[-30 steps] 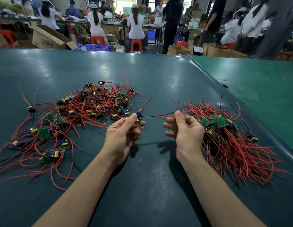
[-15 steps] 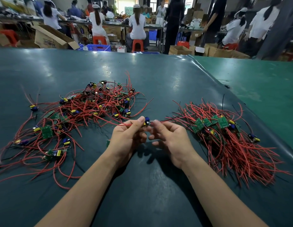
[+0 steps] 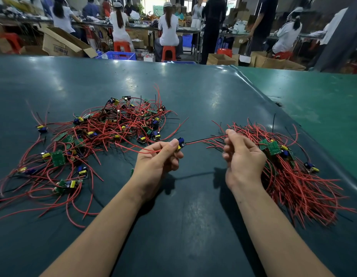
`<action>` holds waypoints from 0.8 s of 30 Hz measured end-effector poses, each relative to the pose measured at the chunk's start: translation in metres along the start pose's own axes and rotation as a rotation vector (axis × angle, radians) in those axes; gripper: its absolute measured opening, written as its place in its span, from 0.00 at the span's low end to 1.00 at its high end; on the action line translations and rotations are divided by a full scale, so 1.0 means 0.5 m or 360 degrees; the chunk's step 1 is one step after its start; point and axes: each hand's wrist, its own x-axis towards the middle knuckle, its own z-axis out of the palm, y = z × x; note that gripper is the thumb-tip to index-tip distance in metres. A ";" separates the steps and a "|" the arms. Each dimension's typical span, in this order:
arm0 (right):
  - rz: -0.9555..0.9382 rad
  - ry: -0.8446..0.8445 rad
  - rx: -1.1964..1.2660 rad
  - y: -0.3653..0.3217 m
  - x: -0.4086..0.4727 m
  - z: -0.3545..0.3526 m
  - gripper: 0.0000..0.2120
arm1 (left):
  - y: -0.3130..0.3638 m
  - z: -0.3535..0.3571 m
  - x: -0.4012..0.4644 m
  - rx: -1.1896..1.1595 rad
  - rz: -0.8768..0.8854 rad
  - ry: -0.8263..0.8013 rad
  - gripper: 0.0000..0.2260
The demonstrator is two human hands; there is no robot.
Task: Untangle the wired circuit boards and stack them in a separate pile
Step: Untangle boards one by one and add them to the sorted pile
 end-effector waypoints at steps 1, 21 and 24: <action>-0.0037 0.0028 0.0012 -0.001 0.002 -0.002 0.10 | 0.001 -0.001 -0.002 0.0001 0.0015 0.0003 0.07; 0.0122 -0.0948 -0.0371 0.028 -0.061 0.008 0.15 | 0.032 0.009 -0.018 -0.0117 0.0082 -0.0037 0.14; 0.0280 -0.0977 -0.0365 0.033 -0.066 0.014 0.16 | 0.022 0.008 -0.022 -0.0032 0.0020 -0.0150 0.08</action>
